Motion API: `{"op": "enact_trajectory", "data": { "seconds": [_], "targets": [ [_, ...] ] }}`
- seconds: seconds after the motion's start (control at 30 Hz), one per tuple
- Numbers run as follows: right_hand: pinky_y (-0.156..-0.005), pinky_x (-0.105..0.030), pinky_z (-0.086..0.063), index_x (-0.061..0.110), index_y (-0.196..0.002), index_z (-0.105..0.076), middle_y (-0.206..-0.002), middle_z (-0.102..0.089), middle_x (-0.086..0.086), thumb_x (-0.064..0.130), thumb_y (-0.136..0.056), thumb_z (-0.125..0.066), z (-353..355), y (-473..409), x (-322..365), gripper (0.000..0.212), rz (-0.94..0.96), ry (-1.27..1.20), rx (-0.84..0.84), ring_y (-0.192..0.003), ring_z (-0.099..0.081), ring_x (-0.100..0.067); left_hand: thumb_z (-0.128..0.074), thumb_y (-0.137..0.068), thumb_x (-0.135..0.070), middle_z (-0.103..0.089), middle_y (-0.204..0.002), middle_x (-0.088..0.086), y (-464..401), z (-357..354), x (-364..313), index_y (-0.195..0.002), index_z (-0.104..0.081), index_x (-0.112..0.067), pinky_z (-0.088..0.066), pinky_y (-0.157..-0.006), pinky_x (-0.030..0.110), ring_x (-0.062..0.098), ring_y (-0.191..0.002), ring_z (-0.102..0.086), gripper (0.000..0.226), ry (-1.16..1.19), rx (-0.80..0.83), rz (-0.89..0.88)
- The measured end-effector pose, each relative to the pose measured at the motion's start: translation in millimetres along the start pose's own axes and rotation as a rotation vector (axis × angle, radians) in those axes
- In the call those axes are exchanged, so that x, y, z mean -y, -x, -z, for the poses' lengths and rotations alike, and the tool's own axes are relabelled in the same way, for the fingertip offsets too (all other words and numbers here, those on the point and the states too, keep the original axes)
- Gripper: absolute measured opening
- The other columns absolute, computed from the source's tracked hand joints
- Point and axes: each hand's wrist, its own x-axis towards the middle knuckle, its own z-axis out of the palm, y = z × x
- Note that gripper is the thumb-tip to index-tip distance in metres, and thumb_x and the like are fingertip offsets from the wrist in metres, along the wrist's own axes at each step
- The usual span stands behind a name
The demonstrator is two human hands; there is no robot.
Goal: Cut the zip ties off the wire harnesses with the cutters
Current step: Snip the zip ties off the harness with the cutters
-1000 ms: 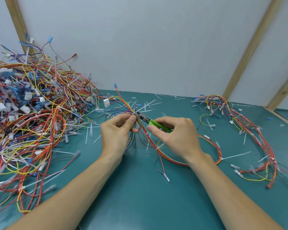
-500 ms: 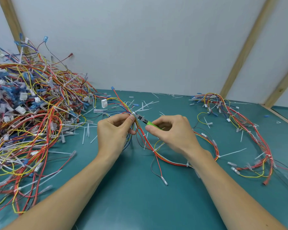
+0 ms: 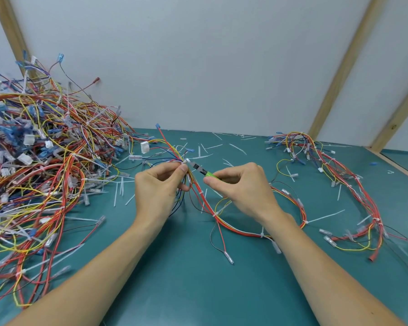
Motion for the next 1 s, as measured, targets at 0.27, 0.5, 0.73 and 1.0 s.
{"op": "enact_trajectory", "data": {
  "seconds": [0.27,0.5,0.73,1.0],
  "targets": [
    [-0.071,-0.017,-0.05,0.022,-0.095,-0.07,-0.083,-0.076,0.009,0.044,-0.1,-0.063,0,-10,-8,0.024,-0.058,-0.265,-0.407,-0.077,-0.073,-0.01,-0.075,-0.09,-0.022,-0.073,-0.07,-0.005,-1,-1,2,-0.078,-0.077,-0.021,-0.043,-0.043,0.017,0.011,-0.054,-0.066,0.012,-0.016,0.033,0.046],
    [-0.068,-0.04,-0.061,0.01,-0.09,-0.069,-0.074,-0.066,-0.003,0.044,-0.093,-0.064,9,-8,15,0.034,-0.029,-0.678,-0.502,-0.065,-0.066,-0.022,-0.076,-0.088,-0.031,-0.072,-0.073,-0.009,-3,2,-1,-0.074,-0.077,-0.017,-0.039,-0.04,0.017,0.014,-0.048,-0.063,0.02,0.04,-0.022,0.163],
    [-0.055,-0.036,-0.054,0.008,-0.081,-0.064,-0.065,-0.06,-0.008,-0.002,-0.084,-0.07,2,-4,18,0.013,-0.115,-0.537,-0.068,-0.053,-0.054,-0.019,-0.065,-0.091,-0.021,-0.074,-0.08,0.003,-9,2,-2,-0.081,-0.077,-0.015,-0.042,-0.046,0.018,0.011,-0.05,-0.057,0.017,0.049,-0.018,0.151],
    [-0.055,-0.032,-0.054,0.005,-0.086,-0.056,-0.088,-0.078,-0.007,-0.009,-0.093,-0.061,-11,3,14,0.017,-0.312,-0.399,0.211,-0.065,-0.057,-0.024,-0.057,-0.101,-0.015,-0.075,-0.103,-0.011,-22,7,-1,-0.089,-0.072,-0.018,-0.052,-0.059,0.019,0.008,-0.069,-0.058,0.02,0.096,0.088,0.029]
  ]
}}
